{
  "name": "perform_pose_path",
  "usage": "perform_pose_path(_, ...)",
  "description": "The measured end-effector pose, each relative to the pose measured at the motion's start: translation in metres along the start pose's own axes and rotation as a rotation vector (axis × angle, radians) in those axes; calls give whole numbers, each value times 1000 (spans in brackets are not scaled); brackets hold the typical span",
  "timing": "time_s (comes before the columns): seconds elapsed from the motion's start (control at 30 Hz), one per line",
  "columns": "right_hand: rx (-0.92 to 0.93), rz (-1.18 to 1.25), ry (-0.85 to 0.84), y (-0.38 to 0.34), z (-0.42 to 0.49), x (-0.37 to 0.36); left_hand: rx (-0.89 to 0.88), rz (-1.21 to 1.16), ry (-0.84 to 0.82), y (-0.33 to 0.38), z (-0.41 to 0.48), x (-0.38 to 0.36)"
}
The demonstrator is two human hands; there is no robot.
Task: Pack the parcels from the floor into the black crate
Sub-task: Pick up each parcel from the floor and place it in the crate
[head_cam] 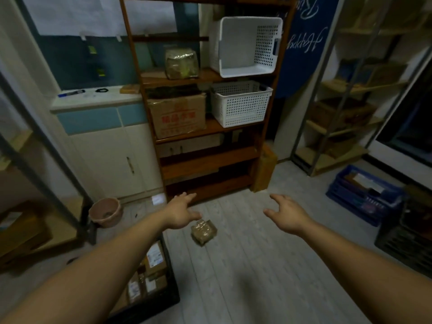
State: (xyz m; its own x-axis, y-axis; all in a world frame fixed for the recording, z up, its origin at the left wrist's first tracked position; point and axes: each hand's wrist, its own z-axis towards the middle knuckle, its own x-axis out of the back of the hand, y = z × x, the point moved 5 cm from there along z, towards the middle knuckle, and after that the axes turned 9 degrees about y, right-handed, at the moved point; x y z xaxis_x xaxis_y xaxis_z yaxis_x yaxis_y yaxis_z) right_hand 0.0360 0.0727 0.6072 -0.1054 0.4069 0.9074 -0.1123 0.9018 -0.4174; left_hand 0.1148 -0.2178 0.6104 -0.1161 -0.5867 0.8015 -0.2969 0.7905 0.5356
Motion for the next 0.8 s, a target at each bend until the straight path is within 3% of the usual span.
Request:
perform_pose_path(0.17,31,-4,-45,2,59,-15,112,-26,-35,-13,38,-17)
perform_pose_path(0.4,114,-6,-216,-32,147,-92,267,-164,-40,-77,135,-20)
perform_pose_path(0.67,16,-20,-374,-22,291,-157,462,-331,-46,-127,273,-43)
perform_pose_path(0.8,9,-15,-464,-18,339,-199,530,-351,-70,-148,300,-68)
